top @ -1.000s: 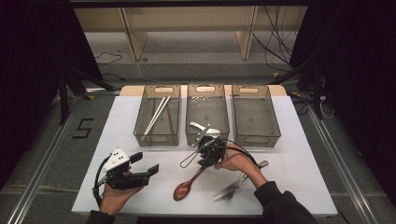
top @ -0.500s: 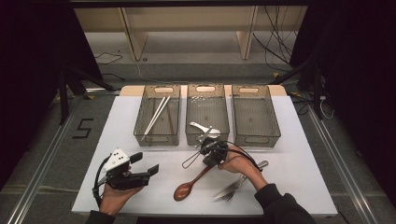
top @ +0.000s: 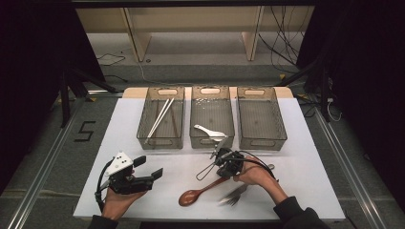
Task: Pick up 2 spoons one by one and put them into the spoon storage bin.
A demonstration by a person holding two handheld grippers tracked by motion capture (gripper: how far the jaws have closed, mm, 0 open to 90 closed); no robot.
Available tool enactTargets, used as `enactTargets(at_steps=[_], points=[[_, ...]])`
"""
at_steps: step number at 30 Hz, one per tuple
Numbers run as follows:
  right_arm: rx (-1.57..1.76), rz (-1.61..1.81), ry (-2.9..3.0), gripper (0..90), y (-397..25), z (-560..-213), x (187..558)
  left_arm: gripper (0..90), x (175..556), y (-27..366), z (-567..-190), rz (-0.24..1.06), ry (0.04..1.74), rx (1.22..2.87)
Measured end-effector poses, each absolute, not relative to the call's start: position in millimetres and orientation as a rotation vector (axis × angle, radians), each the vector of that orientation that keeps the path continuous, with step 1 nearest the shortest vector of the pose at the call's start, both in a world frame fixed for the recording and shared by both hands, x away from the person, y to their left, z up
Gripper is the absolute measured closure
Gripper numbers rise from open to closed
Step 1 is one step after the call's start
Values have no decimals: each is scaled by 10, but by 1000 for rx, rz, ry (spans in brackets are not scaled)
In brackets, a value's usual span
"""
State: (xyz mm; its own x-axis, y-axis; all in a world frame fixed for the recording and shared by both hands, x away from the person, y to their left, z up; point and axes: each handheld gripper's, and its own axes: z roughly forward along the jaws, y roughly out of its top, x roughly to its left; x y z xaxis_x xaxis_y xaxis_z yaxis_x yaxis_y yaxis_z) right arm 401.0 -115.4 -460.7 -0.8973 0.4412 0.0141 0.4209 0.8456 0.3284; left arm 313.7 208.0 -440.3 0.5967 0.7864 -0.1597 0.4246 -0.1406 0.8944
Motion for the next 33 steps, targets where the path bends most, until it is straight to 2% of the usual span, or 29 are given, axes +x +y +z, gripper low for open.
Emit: enactTargets(at_steps=[10, 12, 15, 19, 22, 27, 33], points=[[597, 466, 2967, 898, -1178, -4566, 3945, 187, 3138, 2073, -4402, 429, 993, 1767], [563, 487, 2974, 834, -1173, -4509, 3937, 187, 3139, 2073, -4402, 428, 994, 1766], [466, 558, 3023, 640, -1128, -4445, 3883, 187, 3139, 2074, -4404, 427, 993, 1766], [339, 510, 3067, 507, -1035, -4407, 3807, 187, 3139, 2073, -4402, 428, 991, 1765], [277, 472, 3086, 452, -961, -4440, 3775, 187, 3139, 2072, -4402, 428, 990, 1766], [232, 394, 3105, 456, -859, -4525, 3749, 187, 3138, 2068, -4404, 427, 989, 1767], [191, 344, 3118, 526, -805, -4570, 3760, 187, 3138, 2071, -4403, 428, 990, 1766]])
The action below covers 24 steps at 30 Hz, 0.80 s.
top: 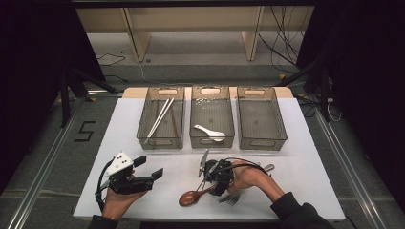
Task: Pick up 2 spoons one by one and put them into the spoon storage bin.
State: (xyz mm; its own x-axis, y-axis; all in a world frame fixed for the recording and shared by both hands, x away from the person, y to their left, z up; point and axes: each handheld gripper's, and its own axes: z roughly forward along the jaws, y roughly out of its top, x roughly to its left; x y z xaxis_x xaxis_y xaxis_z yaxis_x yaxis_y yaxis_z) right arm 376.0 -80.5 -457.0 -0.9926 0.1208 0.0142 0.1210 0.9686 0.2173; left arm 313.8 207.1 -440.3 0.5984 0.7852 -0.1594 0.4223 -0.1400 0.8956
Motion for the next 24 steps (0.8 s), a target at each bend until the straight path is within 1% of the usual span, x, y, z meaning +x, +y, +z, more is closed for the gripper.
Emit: enactTargets(at_steps=[5, 11, 17, 24], points=[[-180, -298, -3123, 623, -767, -4571, 3762, 187, 3138, 2070, -4402, 429, 988, 1768], [-152, -250, -3137, 680, -716, -4569, 3739, 187, 3137, 2069, -4403, 429, 987, 1767], [-136, -241, -3135, 770, -705, -4562, 3742, 187, 3138, 2068, -4404, 428, 988, 1768], [-108, -234, -3134, 789, -703, -4560, 3744, 187, 3138, 2068, -4404, 427, 989, 1768]])
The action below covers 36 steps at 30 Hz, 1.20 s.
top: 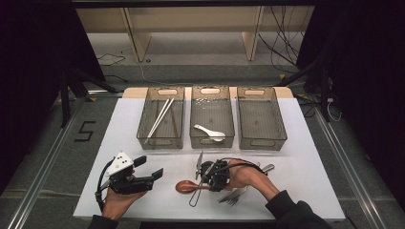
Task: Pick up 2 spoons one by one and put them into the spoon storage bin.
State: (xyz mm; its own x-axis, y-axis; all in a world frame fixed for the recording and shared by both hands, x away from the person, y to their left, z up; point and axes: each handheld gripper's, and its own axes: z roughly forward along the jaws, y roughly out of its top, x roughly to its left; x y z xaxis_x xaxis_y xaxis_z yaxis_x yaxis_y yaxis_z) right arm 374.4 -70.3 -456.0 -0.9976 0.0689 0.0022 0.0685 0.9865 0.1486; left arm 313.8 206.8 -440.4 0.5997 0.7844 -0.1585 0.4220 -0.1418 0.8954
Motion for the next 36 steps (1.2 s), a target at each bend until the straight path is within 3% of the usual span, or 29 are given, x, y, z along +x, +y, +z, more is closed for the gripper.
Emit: enactTargets(at_steps=[36], points=[[301, 534, 3045, 797, -824, -4311, 3899, 187, 3146, 2091, -4405, 416, 999, 1758]])
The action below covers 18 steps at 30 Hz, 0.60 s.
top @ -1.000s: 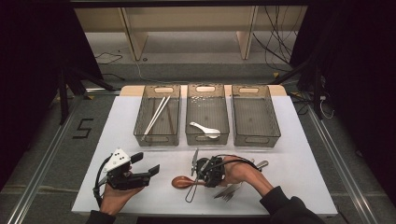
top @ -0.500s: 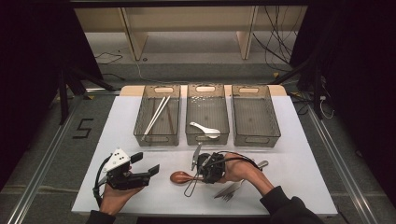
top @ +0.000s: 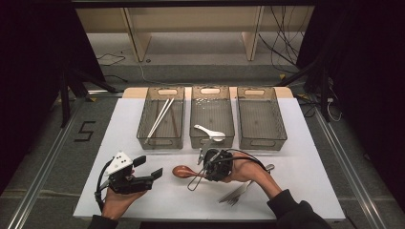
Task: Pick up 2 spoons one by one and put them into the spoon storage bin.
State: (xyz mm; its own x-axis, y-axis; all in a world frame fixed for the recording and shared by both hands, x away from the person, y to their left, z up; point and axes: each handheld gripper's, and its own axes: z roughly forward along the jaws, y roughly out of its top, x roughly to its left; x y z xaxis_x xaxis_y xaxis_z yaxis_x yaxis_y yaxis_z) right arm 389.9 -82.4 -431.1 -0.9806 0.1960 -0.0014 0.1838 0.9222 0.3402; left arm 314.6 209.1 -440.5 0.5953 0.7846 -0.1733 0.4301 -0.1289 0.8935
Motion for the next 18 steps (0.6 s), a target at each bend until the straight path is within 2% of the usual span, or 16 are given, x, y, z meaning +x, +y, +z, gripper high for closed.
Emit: enactTargets(at_steps=[8, 18], points=[[368, 691, 2981, 798, -877, -4127, 3999, 187, 3148, 2095, -4406, 413, 999, 1758], [524, 819, 2817, 798, -999, -3733, 4231, 187, 3151, 2092, -4406, 410, 1001, 1757]])
